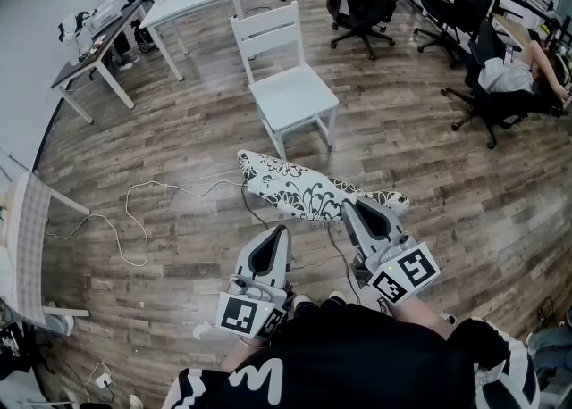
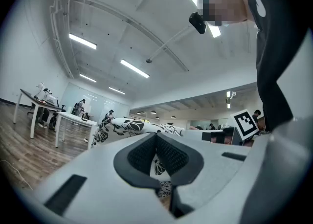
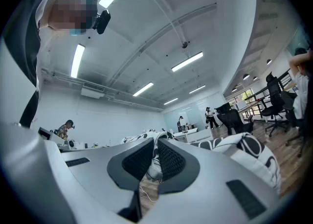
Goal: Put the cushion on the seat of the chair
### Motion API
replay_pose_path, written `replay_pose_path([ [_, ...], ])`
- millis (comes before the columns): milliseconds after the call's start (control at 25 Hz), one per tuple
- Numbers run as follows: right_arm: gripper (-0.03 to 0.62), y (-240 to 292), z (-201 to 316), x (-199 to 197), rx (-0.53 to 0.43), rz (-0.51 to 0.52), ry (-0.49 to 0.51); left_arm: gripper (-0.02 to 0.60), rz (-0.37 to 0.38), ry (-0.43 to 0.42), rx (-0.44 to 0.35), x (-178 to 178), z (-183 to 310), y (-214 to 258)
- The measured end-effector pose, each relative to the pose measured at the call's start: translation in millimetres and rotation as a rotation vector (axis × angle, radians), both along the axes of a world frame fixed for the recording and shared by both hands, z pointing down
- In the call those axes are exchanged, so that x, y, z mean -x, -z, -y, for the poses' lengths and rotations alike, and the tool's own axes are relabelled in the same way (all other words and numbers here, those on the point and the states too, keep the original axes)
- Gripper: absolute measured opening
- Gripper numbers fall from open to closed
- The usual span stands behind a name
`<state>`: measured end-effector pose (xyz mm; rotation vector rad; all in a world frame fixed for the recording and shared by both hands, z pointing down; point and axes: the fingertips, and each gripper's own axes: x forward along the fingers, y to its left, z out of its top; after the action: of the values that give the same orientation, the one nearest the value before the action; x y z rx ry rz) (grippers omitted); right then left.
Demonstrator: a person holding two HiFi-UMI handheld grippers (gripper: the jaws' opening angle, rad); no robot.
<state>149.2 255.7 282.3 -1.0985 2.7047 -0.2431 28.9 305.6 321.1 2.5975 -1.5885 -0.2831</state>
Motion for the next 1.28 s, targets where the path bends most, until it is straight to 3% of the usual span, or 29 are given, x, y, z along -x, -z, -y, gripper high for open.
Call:
replay_pose_path([
  [160,0.034,1,-5,0,-0.004,-0.001,-0.002,0.006,-0.021,-0.018,-0.031,-11,-4,35],
  [520,0.034,-2,-9,2,-0.002,-0.001,0.006,0.006,-0.015,-0.01,-0.009,-11,-10,30],
  [880,0.035,-1,-8,12,0.003,0.048,-0.02,0.006,-0.035,-0.02,-0.017,4,-11,32],
  [1080,0.035,0,-8,29,-0.018,0.027,-0.031,0.006,0.001,-0.016,0.007,22,-9,19],
  [1280,0.035,-5,-11,45,-0.016,0.026,-0.044,0.006,-0.009,-0.026,-0.013,38,-12,20],
])
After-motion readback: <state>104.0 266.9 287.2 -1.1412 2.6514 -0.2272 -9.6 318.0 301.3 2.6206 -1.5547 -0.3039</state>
